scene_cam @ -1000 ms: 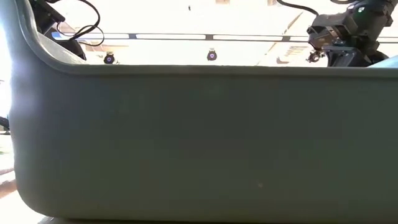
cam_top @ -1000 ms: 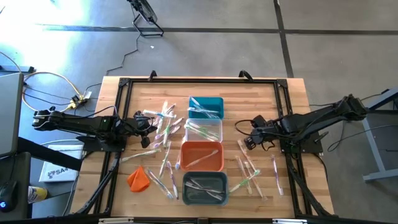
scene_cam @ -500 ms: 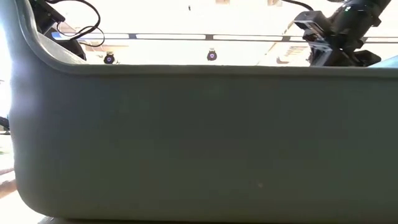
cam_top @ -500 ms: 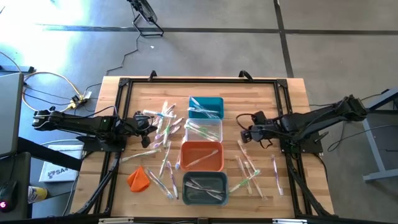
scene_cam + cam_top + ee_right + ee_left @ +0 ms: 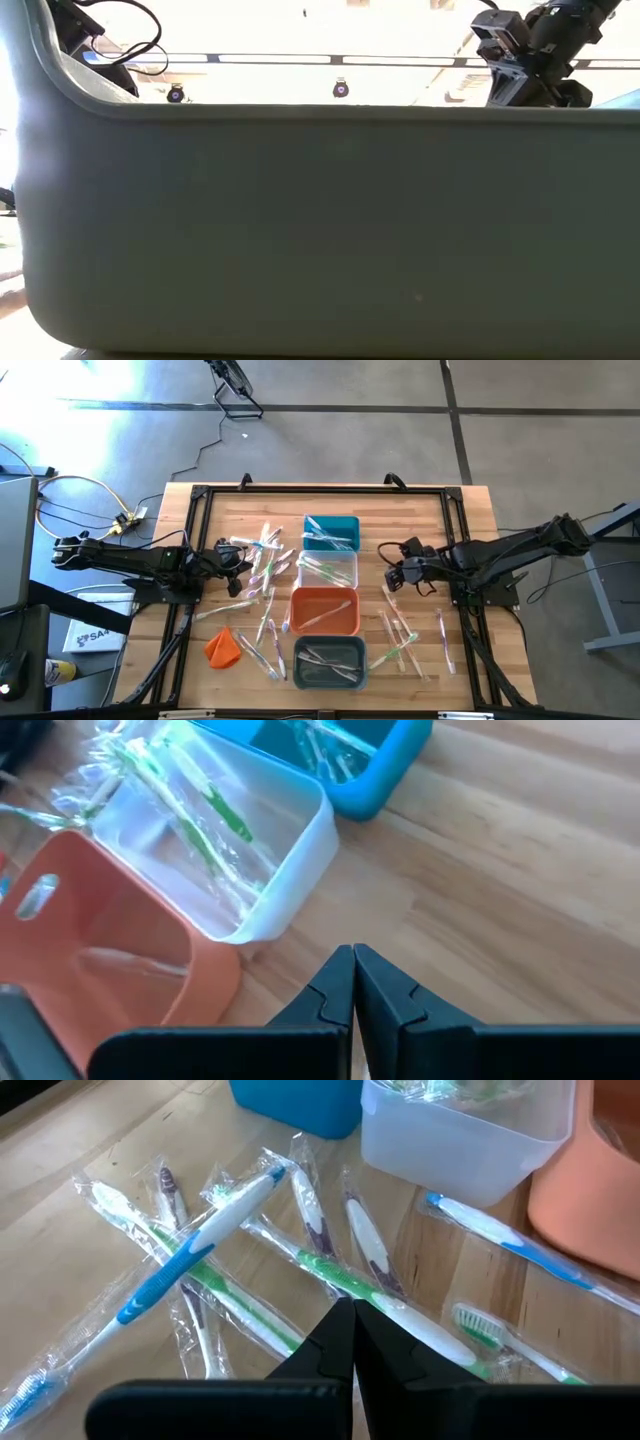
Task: Pick & Place Toothbrushes
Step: Put the orange toothbrush into the orange bin
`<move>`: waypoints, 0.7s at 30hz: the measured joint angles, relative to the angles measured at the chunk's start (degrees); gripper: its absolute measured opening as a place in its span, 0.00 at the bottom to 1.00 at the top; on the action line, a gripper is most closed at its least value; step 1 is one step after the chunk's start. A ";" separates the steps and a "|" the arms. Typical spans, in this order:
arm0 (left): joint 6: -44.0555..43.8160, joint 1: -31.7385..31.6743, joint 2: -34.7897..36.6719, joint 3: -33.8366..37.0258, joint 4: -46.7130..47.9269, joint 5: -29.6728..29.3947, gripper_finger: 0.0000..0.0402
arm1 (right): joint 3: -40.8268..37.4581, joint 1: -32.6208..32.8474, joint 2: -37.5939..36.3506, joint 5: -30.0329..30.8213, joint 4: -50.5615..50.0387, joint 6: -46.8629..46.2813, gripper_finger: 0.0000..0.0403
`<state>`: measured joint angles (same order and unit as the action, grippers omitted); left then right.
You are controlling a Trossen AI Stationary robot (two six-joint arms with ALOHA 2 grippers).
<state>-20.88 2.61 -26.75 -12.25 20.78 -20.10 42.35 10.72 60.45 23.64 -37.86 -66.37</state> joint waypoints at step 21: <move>-0.40 0.02 -0.01 0.00 0.24 -0.04 0.00 | 2.49 0.71 12.49 -19.43 -6.23 -4.55 0.00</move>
<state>-21.28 2.63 -26.76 -12.25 21.02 -20.14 44.84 11.43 72.93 4.21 -44.09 -70.93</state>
